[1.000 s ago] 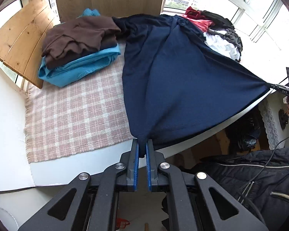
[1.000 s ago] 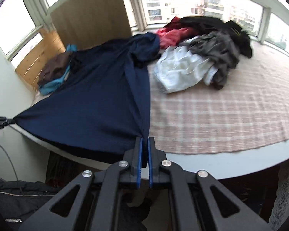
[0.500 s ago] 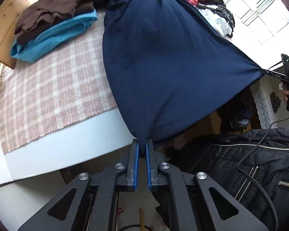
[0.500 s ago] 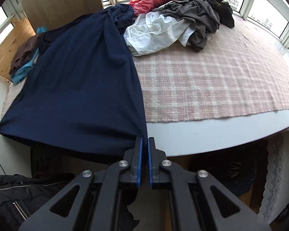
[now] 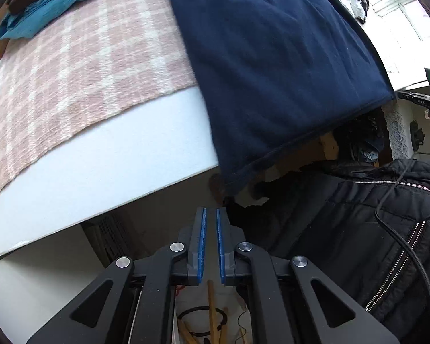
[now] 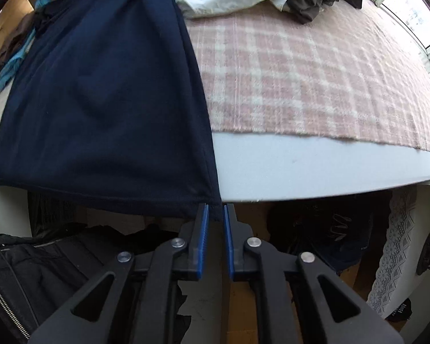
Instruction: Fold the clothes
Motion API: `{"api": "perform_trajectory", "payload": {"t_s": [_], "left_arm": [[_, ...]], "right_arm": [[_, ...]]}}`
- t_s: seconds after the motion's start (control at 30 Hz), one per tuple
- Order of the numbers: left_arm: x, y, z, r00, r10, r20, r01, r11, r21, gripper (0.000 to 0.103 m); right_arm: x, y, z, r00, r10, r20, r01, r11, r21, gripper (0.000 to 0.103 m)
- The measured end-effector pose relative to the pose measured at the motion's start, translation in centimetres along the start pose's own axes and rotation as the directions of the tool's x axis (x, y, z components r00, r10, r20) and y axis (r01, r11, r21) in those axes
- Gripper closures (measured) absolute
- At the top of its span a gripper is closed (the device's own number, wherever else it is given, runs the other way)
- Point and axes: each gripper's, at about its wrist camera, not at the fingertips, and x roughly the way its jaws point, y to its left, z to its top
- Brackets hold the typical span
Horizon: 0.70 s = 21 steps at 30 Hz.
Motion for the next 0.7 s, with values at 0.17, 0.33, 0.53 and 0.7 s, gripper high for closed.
{"api": "perform_trajectory", "payload": {"t_s": [0.17, 0.33, 0.53, 0.7], "left_arm": [[-3.3, -0.8, 2.1, 0.996, 0.038, 0.079, -0.037, 0.999, -0.012, 0.099], [-3.8, -9.3, 8.8, 0.976, -0.08, 0.204, 0.061, 0.993, 0.099, 0.098], [-0.1, -21.5, 17.1, 0.947, -0.196, 0.253, 0.162, 0.976, 0.148, 0.098], [4.1, -30.0, 21.5, 0.932, -0.284, 0.226, 0.269, 0.958, 0.097, 0.098]], "right_arm": [[-3.9, -1.0, 8.5, 0.99, 0.059, 0.131, -0.053, 0.998, -0.044, 0.068], [-4.0, -0.1, 20.4, 0.97, 0.123, 0.208, -0.081, 0.977, -0.196, 0.066], [1.2, 0.1, 34.7, 0.96, 0.189, 0.206, -0.12, 0.944, -0.307, 0.066], [6.6, 2.7, 40.8, 0.962, 0.248, 0.117, -0.176, 0.885, -0.432, 0.066]]}}
